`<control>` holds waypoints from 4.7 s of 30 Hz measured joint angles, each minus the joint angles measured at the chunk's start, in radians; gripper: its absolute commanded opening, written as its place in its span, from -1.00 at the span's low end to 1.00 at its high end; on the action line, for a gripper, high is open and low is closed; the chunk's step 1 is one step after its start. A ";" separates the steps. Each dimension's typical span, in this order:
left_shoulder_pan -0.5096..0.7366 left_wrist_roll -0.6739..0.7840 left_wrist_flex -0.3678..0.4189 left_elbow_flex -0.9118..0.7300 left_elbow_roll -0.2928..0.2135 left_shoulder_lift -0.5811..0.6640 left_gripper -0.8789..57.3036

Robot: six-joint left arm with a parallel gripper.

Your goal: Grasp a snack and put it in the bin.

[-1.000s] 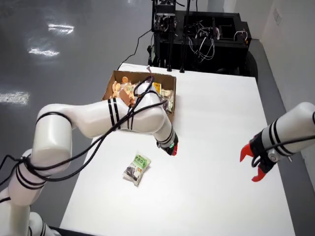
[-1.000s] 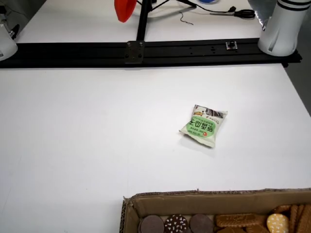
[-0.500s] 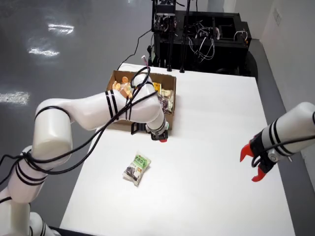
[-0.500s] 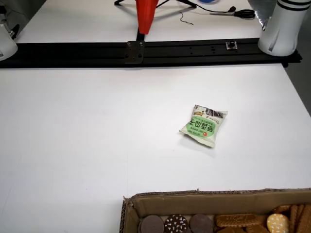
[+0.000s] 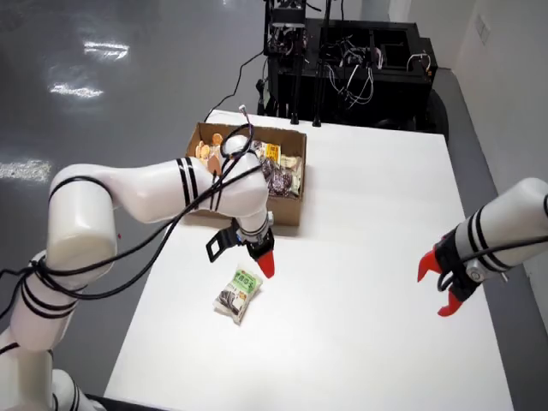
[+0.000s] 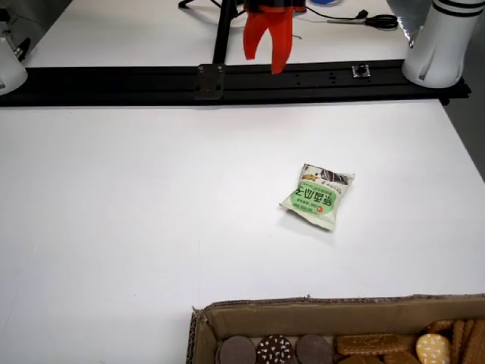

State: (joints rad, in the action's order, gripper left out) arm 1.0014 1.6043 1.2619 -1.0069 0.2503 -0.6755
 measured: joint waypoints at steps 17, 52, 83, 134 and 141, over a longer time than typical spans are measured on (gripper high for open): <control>-0.093 -0.026 0.014 0.018 0.003 -0.117 0.66; -0.229 -0.033 0.039 0.014 -0.035 -0.333 0.98; -0.255 -0.034 0.034 0.266 0.011 -0.565 0.83; -0.159 -0.034 0.029 0.378 -0.005 -0.627 -0.57; -0.134 -0.034 0.029 0.372 0.008 -0.605 -0.68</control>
State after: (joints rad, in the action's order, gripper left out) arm 0.8679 1.5707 1.2911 -0.6349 0.2580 -1.2802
